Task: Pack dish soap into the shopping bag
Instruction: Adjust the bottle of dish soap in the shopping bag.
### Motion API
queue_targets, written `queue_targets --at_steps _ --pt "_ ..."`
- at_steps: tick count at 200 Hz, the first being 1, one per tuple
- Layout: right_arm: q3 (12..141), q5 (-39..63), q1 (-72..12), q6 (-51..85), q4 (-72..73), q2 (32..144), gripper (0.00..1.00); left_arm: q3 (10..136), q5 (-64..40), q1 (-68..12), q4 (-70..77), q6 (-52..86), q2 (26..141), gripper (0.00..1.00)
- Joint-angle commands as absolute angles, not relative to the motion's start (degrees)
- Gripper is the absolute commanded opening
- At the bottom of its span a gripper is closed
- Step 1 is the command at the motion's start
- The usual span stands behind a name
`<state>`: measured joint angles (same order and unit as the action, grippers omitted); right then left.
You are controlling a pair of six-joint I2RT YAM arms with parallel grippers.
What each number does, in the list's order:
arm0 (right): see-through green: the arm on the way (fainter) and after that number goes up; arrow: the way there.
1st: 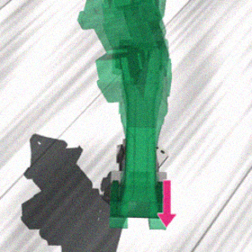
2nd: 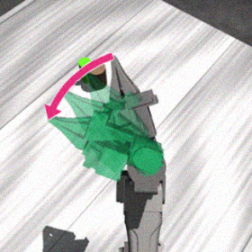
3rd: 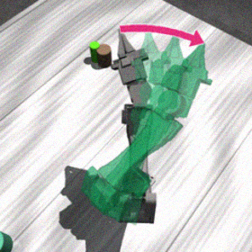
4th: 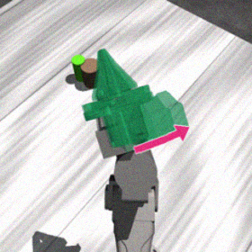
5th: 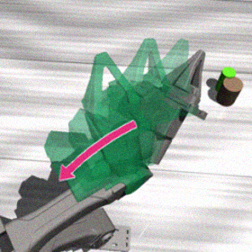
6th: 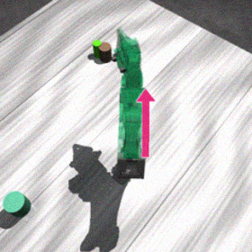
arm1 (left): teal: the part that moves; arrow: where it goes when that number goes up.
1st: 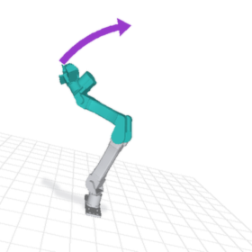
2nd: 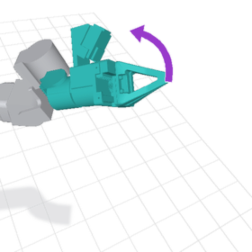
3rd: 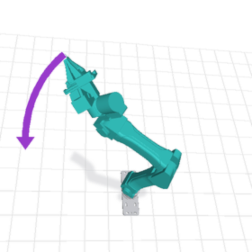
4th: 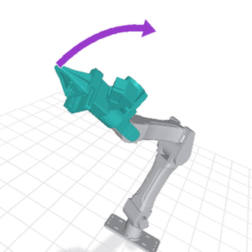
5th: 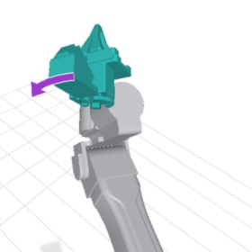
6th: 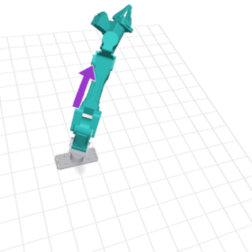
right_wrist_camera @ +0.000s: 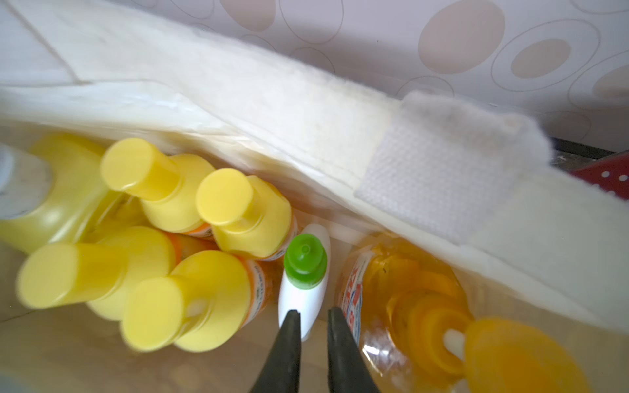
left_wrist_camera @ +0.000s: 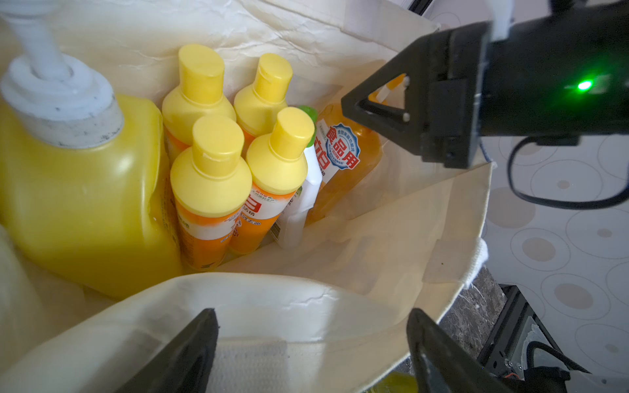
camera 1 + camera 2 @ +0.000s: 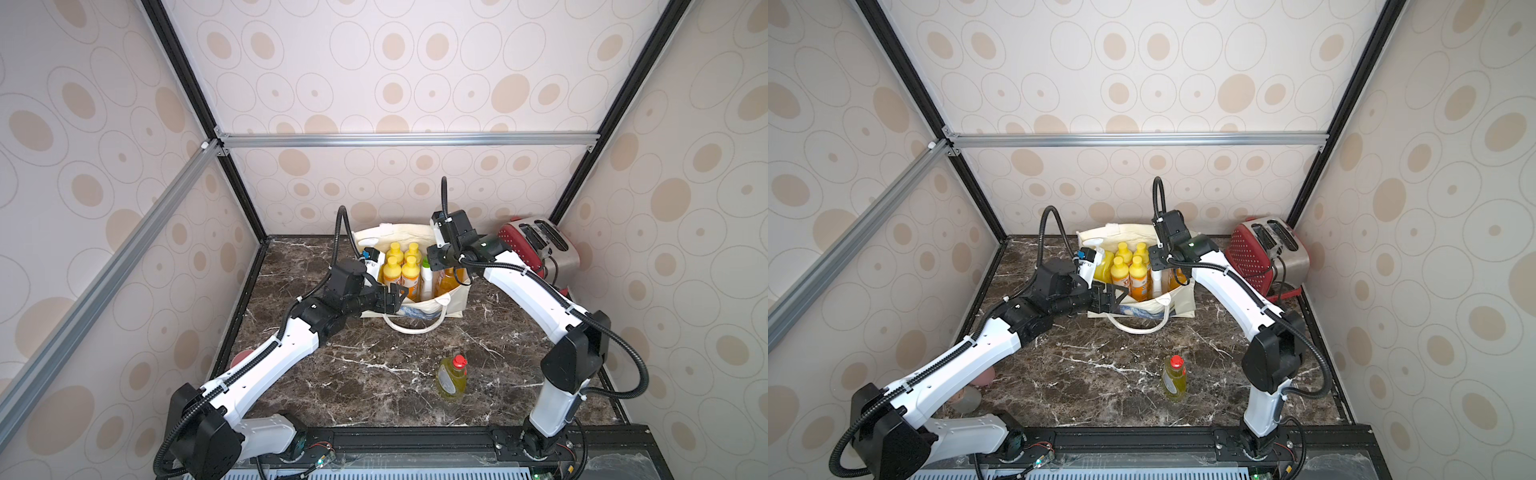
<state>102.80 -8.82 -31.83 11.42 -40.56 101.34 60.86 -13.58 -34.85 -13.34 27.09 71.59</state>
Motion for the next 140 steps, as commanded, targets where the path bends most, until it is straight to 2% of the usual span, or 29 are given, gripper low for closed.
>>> queue_targets --at_steps 1,57,103,140 --pt "102.6 -8.3 -32.3 11.7 -40.7 98.0 0.19 61.1 -12.7 -35.1 -15.1 26.2 72.1 0.85" --pt "94.8 -8.3 -33.3 13.8 -33.6 96.9 0.14 60.8 -12.7 -35.1 -15.2 26.1 71.7 0.85" --pt "99.8 -7.5 -32.0 14.5 -33.9 102.5 0.15 60.4 -12.4 -35.1 -15.6 26.0 70.8 0.85" --pt "104.6 -5.7 -30.1 15.0 -35.8 106.5 0.21 59.8 -12.3 -35.1 -15.5 26.1 70.5 0.85"
